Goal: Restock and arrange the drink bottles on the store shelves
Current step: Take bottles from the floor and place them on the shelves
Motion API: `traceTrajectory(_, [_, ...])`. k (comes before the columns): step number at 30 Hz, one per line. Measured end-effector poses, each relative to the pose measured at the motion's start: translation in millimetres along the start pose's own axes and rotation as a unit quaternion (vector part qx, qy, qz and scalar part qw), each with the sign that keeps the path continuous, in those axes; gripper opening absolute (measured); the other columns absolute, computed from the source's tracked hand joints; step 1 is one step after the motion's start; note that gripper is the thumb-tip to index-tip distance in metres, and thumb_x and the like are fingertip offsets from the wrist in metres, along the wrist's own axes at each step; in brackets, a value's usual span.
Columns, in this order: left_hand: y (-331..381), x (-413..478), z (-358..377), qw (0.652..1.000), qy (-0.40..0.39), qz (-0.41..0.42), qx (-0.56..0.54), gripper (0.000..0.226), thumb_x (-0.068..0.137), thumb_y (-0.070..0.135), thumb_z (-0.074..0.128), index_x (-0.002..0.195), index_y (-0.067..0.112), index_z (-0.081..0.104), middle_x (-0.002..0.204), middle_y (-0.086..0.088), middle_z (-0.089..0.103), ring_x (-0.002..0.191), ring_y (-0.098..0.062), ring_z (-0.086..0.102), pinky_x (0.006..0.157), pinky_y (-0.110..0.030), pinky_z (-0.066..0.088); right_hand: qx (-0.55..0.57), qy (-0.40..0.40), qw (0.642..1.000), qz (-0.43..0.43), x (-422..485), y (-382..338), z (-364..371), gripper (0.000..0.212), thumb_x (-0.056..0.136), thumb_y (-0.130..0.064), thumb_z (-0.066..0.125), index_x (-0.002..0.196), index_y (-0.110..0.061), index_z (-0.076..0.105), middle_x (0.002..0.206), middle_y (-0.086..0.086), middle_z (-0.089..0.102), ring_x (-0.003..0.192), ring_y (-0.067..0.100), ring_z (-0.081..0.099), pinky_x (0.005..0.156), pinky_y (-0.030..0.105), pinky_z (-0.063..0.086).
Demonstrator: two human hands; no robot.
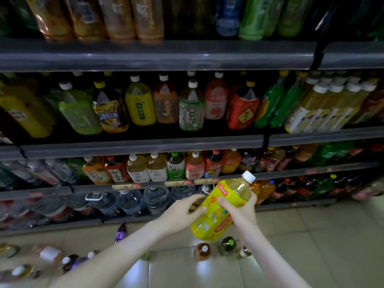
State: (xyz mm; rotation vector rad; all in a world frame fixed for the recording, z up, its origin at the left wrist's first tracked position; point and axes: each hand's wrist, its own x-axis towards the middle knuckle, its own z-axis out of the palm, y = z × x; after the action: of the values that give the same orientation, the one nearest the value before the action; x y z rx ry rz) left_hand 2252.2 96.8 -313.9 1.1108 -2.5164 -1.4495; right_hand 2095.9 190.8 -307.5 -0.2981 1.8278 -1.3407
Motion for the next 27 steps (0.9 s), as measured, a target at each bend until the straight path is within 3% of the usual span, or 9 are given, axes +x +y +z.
traceTrajectory(4, [-52.0, 63.1, 22.1, 0.987, 0.127, -0.051, 0.079, 0.043, 0.099, 0.029, 0.045, 0.141, 0.020, 0.042, 0.138, -0.002, 0.050, 0.120, -0.015, 0.052, 0.097, -0.020, 0.036, -0.011, 0.047, 0.997, -0.059, 62.0, 16.5, 1.0, 0.094, 0.066, -0.012, 0.087, 0.134, -0.028, 0.024, 0.126, 0.005, 0.050, 0.110, 0.024, 0.054, 0.094, 0.035, 0.042])
traceTrajectory(8, [-98.7, 143.2, 36.8, 0.972, 0.192, -0.066, 0.119, 0.051, 0.100, 0.026, 0.039, 0.149, 0.018, 0.024, 0.153, -0.001, 0.028, 0.137, -0.017, 0.034, 0.103, -0.021, 0.029, -0.015, 0.088, 0.990, -0.108, 126.9, 57.1, 21.1, 0.106, 0.057, 0.000, 0.089, 0.137, -0.022, 0.024, 0.128, 0.009, 0.047, 0.111, 0.029, 0.053, 0.100, 0.044, 0.041])
traceTrajectory(12, [-126.4, 207.5, 43.3, 0.955, 0.275, -0.035, 0.109, 0.061, 0.096, 0.013, 0.049, 0.150, 0.010, 0.020, 0.156, -0.009, 0.021, 0.142, -0.027, 0.026, 0.109, -0.034, 0.033, 0.024, 0.131, 0.980, -0.149, 174.7, 98.9, 42.7, 0.105, 0.050, 0.001, 0.091, 0.129, -0.030, 0.030, 0.124, 0.004, 0.050, 0.114, 0.029, 0.055, 0.102, 0.054, 0.041])
traceTrajectory(15, [-136.0, 241.5, 42.3, 0.943, 0.305, -0.001, 0.130, 0.074, 0.090, 0.007, 0.055, 0.151, 0.009, 0.015, 0.158, -0.009, 0.015, 0.141, -0.029, 0.028, 0.097, -0.038, 0.046, 0.078, 0.137, 0.975, -0.153, 197.2, 117.4, 50.9, 0.106, 0.042, -0.010, 0.095, 0.117, -0.049, 0.032, 0.117, -0.014, 0.053, 0.111, 0.025, 0.059, 0.100, 0.055, 0.045])
traceTrajectory(17, [-136.4, 259.6, 41.0, 0.939, 0.317, 0.014, 0.130, 0.076, 0.090, 0.011, 0.057, 0.151, 0.010, 0.013, 0.157, -0.012, 0.019, 0.139, -0.031, 0.029, 0.097, -0.041, 0.046, 0.087, 0.135, 0.974, -0.161, 206.9, 126.3, 52.4, 0.104, 0.050, 0.002, 0.091, 0.122, -0.042, 0.031, 0.115, -0.018, 0.050, 0.111, 0.023, 0.059, 0.098, 0.052, 0.048])
traceTrajectory(19, [-135.3, 273.8, 40.4, 0.938, 0.329, 0.015, 0.108, 0.071, 0.091, 0.020, 0.058, 0.150, 0.008, 0.021, 0.149, -0.019, 0.032, 0.133, -0.036, 0.037, 0.097, -0.042, 0.043, 0.097, 0.135, 0.971, -0.171, 211.6, 129.5, 54.0, 0.101, 0.055, 0.007, 0.086, 0.127, -0.034, 0.028, 0.121, -0.011, 0.049, 0.111, 0.019, 0.060, 0.091, 0.037, 0.054])
traceTrajectory(21, [-134.0, 284.3, 37.0, 0.925, 0.369, 0.004, 0.088, 0.064, 0.087, 0.025, 0.064, 0.142, 0.004, 0.039, 0.129, -0.025, 0.047, 0.113, -0.042, 0.051, 0.082, -0.043, 0.047, 0.110, 0.130, 0.968, -0.183, 215.0, 130.8, 55.3, 0.099, 0.058, 0.010, 0.084, 0.126, -0.034, 0.028, 0.125, -0.011, 0.048, 0.110, 0.010, 0.060, 0.084, 0.022, 0.054])
traceTrajectory(25, [-136.2, 293.5, 27.5, 0.907, 0.401, 0.021, 0.129, 0.046, 0.081, 0.023, 0.072, 0.115, -0.004, 0.057, 0.107, -0.027, 0.054, 0.087, -0.044, 0.059, 0.067, -0.040, 0.051, 0.121, 0.133, 0.966, -0.187, 216.5, 130.4, 56.0, 0.098, 0.058, 0.011, 0.083, 0.124, -0.036, 0.028, 0.120, -0.022, 0.044, 0.099, -0.007, 0.061, 0.076, 0.011, 0.051])
traceTrajectory(27, [-138.5, 287.2, 29.1, 0.895, 0.396, 0.055, 0.197, 0.035, 0.081, 0.026, 0.064, 0.101, -0.003, 0.059, 0.091, -0.024, 0.058, 0.072, -0.041, 0.061, 0.052, -0.035, 0.050, 0.122, 0.144, 0.964, -0.188, 216.7, 130.7, 55.6, 0.098, 0.058, 0.010, 0.084, 0.125, -0.033, 0.027, 0.121, -0.021, 0.043, 0.097, -0.009, 0.060, 0.075, 0.010, 0.051])
